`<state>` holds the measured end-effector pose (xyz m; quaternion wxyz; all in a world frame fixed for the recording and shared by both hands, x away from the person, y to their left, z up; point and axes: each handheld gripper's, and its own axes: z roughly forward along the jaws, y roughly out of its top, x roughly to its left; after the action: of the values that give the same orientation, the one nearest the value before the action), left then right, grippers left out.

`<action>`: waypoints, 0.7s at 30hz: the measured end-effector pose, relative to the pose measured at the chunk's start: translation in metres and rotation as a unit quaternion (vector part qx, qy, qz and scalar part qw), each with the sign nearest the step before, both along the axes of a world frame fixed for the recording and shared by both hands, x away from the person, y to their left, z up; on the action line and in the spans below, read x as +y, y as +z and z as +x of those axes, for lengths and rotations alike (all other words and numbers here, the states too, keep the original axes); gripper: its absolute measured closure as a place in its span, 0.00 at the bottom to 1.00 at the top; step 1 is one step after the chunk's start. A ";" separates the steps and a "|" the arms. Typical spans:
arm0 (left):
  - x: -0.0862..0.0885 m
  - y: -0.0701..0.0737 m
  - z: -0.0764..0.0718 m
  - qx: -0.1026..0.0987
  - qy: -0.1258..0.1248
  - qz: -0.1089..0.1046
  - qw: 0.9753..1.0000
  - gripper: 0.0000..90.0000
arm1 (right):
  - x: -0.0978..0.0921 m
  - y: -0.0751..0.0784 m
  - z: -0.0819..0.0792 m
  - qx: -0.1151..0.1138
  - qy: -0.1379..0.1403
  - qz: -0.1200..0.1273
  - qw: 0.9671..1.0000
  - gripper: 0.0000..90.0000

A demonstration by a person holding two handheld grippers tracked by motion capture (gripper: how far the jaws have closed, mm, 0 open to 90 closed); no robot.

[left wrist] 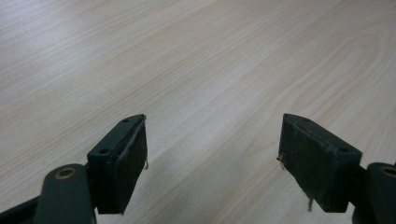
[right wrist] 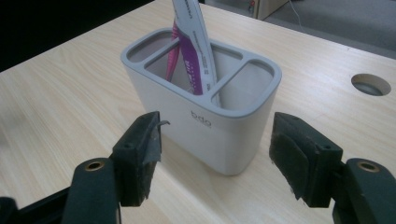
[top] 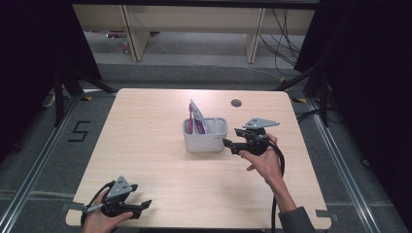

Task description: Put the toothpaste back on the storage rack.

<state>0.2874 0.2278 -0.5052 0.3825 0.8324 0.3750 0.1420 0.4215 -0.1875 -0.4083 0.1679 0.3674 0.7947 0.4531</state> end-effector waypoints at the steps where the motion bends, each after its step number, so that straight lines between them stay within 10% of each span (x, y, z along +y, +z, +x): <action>1: 0.000 0.000 0.000 0.002 0.000 -0.004 1.000 0.26 | -0.001 -0.001 -0.001 0.007 0.004 0.008 1.000 0.38; 21: -0.002 0.001 0.001 0.001 -0.003 -0.002 1.000 0.26 | -0.023 -0.030 -0.026 0.049 -0.011 0.011 0.999 0.28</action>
<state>0.2888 0.2255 -0.5038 0.3840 0.8332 0.3727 0.1394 0.3956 -0.2110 -0.4381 0.1300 0.3998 0.7929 0.4411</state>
